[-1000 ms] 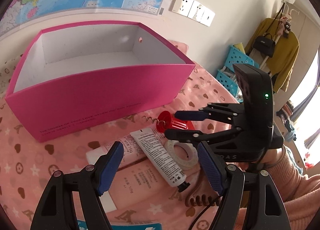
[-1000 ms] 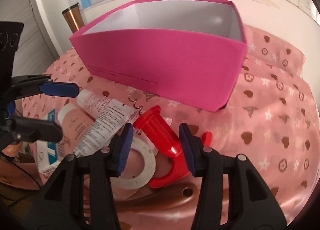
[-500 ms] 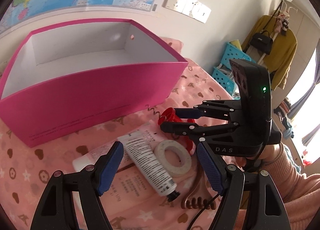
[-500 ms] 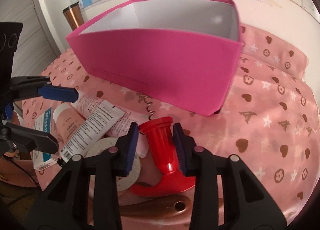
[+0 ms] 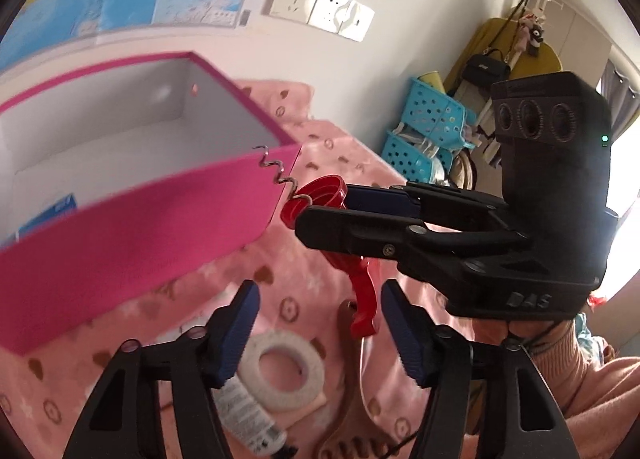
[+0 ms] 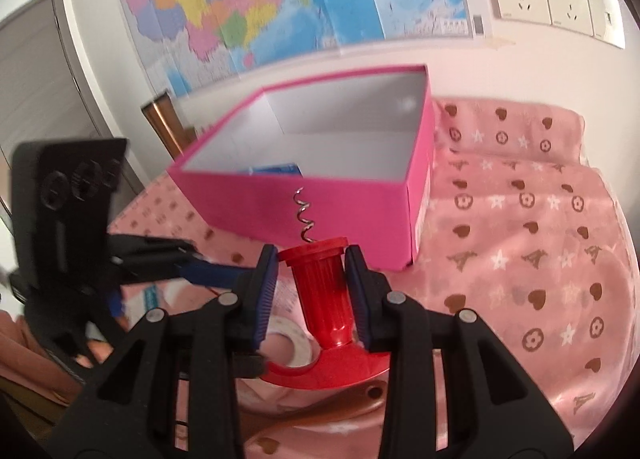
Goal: Organize rigid objects
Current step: 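Lift the red corkscrew into the pink box and release it, then withdraw the right gripper from the pink box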
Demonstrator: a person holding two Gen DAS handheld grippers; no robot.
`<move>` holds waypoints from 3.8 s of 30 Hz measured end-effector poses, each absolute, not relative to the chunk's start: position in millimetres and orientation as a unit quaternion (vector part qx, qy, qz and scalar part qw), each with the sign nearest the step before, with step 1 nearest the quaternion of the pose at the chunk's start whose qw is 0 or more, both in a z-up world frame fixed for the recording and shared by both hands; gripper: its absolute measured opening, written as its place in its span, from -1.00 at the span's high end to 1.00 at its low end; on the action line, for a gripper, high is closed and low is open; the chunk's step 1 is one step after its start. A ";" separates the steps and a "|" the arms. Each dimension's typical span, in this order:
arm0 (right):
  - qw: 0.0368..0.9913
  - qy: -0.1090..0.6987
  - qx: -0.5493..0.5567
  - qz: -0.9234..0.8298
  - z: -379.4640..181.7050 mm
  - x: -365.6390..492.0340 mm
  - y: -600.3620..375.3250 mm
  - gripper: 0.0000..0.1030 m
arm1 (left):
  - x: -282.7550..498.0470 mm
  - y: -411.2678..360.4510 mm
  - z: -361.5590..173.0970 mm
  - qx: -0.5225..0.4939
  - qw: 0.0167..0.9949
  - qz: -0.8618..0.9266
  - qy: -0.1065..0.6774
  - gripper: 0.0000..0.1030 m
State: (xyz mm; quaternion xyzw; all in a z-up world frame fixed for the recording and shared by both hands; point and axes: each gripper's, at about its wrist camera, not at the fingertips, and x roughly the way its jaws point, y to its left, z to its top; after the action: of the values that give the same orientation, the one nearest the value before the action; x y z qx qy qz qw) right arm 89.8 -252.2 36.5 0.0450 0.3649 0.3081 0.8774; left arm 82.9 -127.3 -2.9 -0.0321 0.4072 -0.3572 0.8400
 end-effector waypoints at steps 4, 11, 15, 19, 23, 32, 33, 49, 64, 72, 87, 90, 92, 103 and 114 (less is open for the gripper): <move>0.883 0.344 0.051 0.316 55.5 95.5 -248.1 0.29 | 91.9 -131.6 12.4 -0.036 0.842 -0.367 0.393 -0.06; 0.890 0.322 0.035 0.322 80.4 126.3 -235.7 0.29 | 120.8 -126.5 40.7 -0.042 0.852 -0.368 0.370 0.08; 0.888 0.323 0.026 0.326 83.7 151.1 -226.0 0.29 | 140.9 -122.0 50.2 -0.035 0.859 -0.356 0.366 0.17; 0.883 0.335 0.022 0.327 80.7 176.6 -219.7 0.29 | 159.2 -118.7 50.6 -0.032 0.862 -0.342 0.372 0.21; 0.880 0.351 0.023 0.321 71.9 197.4 -218.1 0.29 | 174.1 -118.6 42.8 -0.038 0.857 -0.339 0.386 0.21; 0.868 0.397 0.017 0.297 43.4 227.5 -214.0 0.28 | 201.1 -117.9 14.4 -0.055 0.842 -0.327 0.426 0.21; 0.868 0.402 0.014 0.292 40.5 228.5 -213.8 0.28 | 203.1 -117.5 11.4 -0.057 0.841 -0.325 0.430 0.21; 0.893 0.362 0.039 0.264 59.6 164.9 -255.7 0.10 | 163.6 -91.6 25.8 -0.042 0.872 -0.292 0.390 0.04; 0.898 0.363 0.032 0.246 45.4 127.3 -272.0 0.11 | 131.5 -84.6 28.7 -0.047 0.878 -0.295 0.373 0.03; 0.909 0.349 -0.050 0.222 43.4 132.8 -240.9 0.51 | 127.2 -81.5 23.6 -0.055 0.873 -0.302 0.378 0.03; 0.901 0.354 -0.050 0.246 49.7 169.1 -220.5 0.92 | 129.2 -73.6 17.1 -0.072 0.868 -0.311 0.381 0.03; 0.902 0.347 -0.016 0.258 56.7 167.9 -233.1 0.84 | 127.0 -72.3 18.3 -0.070 0.869 -0.312 0.377 0.03; 0.906 0.339 -0.009 0.253 61.3 159.2 -244.0 0.68 | 125.8 -72.4 19.2 -0.065 0.870 -0.314 0.374 0.02; 0.906 0.352 -0.050 0.232 46.1 132.2 -246.2 0.52 | 125.9 -82.1 17.1 -0.057 0.866 -0.326 0.375 -0.07; 0.912 0.337 -0.119 0.200 40.0 138.8 -220.8 0.90 | 129.2 -68.4 13.3 -0.076 0.862 -0.325 0.382 -0.08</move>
State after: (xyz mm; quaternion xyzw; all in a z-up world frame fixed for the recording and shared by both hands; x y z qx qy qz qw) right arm 138.8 -220.8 40.0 -0.1190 0.3374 0.2003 0.9121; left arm 129.2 -68.4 13.3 -0.0761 0.3823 -0.3250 0.8617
